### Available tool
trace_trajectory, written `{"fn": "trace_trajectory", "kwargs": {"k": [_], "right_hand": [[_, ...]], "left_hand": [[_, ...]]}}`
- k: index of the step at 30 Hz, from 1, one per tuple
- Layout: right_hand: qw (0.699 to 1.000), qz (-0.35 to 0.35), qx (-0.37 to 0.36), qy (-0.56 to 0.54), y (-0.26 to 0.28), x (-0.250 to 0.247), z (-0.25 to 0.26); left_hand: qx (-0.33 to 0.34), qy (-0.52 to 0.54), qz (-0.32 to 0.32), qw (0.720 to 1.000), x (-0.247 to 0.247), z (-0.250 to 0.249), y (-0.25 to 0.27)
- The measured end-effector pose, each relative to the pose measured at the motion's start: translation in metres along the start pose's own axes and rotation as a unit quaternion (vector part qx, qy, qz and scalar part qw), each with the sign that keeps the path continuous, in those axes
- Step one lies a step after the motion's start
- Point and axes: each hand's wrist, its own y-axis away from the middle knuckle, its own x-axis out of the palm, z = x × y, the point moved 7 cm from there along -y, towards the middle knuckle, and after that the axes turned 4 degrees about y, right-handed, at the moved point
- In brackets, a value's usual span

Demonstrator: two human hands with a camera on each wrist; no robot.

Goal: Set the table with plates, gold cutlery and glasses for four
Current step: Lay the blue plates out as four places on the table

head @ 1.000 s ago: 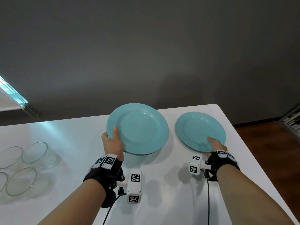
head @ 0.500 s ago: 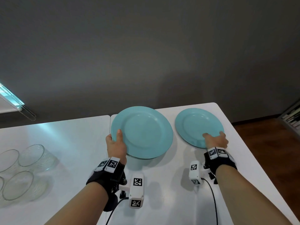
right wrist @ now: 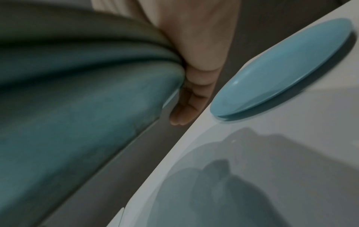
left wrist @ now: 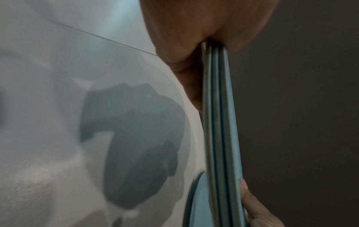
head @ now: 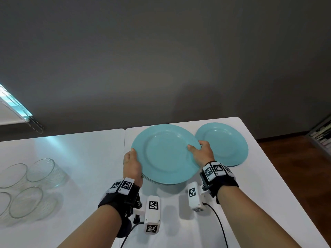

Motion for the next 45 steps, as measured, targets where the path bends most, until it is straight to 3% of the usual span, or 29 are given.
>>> {"fn": "trace_trajectory", "kwargs": {"k": [4, 13, 20, 26, 32, 39, 45], "right_hand": [[1.000, -0.018, -0.003, -0.011, 0.000, -0.004, 0.002], [0.998, -0.047, -0.019, -0.026, -0.008, -0.023, 0.010], [0.977, -0.125, 0.014, -0.173, -0.016, -0.049, 0.009], [0.960, -0.196, 0.059, -0.191, -0.012, -0.061, -0.011], [0.974, -0.156, 0.098, -0.134, 0.005, -0.015, -0.028], [0.985, -0.055, 0.141, -0.086, 0.027, 0.064, -0.032], [0.981, -0.031, 0.160, -0.101, 0.033, 0.100, -0.038]], "left_hand": [[0.011, 0.027, 0.013, 0.999, 0.000, -0.004, 0.001], [0.048, 0.010, -0.023, 0.999, -0.006, -0.014, -0.004], [0.088, 0.034, -0.126, 0.988, -0.031, -0.035, -0.006], [0.118, 0.077, -0.233, 0.962, -0.069, -0.065, -0.002], [0.131, 0.089, -0.268, 0.950, -0.105, -0.086, -0.006], [0.132, 0.083, -0.255, 0.954, -0.119, -0.086, -0.007], [0.122, 0.076, -0.249, 0.958, -0.132, -0.077, -0.011]]}}
